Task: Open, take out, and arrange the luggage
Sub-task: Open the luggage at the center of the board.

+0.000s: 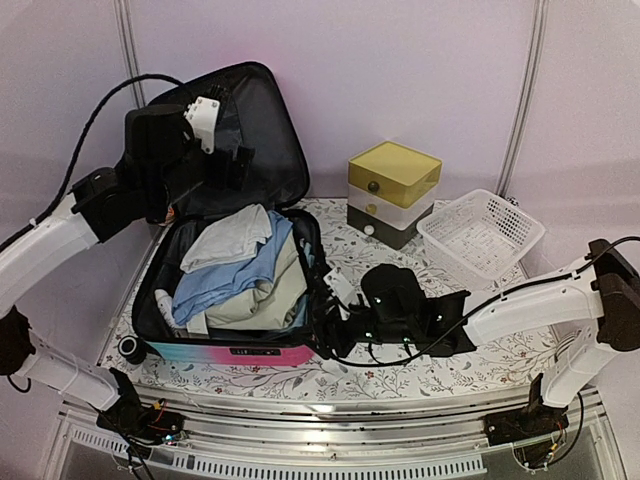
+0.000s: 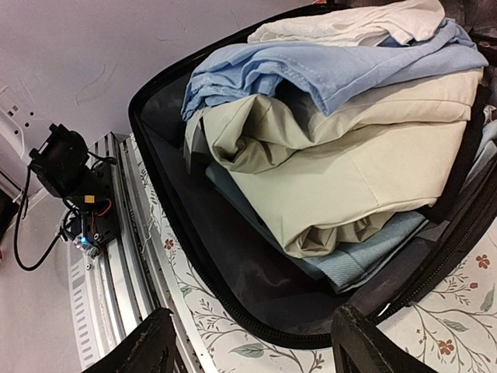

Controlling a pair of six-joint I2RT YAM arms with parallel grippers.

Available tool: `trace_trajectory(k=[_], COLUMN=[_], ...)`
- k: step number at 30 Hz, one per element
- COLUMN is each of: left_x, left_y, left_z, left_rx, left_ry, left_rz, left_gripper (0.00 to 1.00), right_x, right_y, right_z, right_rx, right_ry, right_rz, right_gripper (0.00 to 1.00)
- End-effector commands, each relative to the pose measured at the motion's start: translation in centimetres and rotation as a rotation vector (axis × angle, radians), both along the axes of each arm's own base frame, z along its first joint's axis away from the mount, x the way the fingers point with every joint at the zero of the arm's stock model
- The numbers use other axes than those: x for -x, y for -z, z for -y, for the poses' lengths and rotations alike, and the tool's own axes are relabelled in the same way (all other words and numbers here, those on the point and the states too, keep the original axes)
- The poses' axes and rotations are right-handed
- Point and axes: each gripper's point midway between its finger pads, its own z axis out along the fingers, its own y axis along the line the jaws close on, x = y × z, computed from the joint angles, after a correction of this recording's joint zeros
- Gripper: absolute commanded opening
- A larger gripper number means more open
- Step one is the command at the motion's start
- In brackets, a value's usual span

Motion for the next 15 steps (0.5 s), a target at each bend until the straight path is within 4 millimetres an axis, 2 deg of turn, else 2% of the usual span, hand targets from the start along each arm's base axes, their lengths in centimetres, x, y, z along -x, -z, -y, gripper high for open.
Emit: trace_trajectory(k=[1,5,9,11,15], left_x=[5.1,9.9,14.7,16.7,20.3], left_y=[7.4,12.6,18.3,20.4,22.4], left_z=[-0.4,1.0,1.6,1.4,2.0], left_rx=[0.150,0.257,0.279,0.282,0.309], left_ry=[0.056,0.202,0.262,0.267,0.350], left_rz=[-0.309,-0.527,-0.797,-0.898,-1.038], left_gripper=[0.98,0.93,0.85,0.79,0.59], right_x=[-1.8,-2.6,-3.3,-3.8,-4.1], right_y=[-2.1,-2.0,-1.7,-1.5,-1.1], right_z=[0.7,1.1,1.5,1.8,2.0], right_rx=[-0.051,-0.052,-0.048,-0.046,-0.038], right_ry=[0.059,0.084,0.107,0.124,0.137], right_rz=[0.020,0.013,0.008,0.006,0.000], right_gripper=[0.70,0.71,0.70,0.70,0.70])
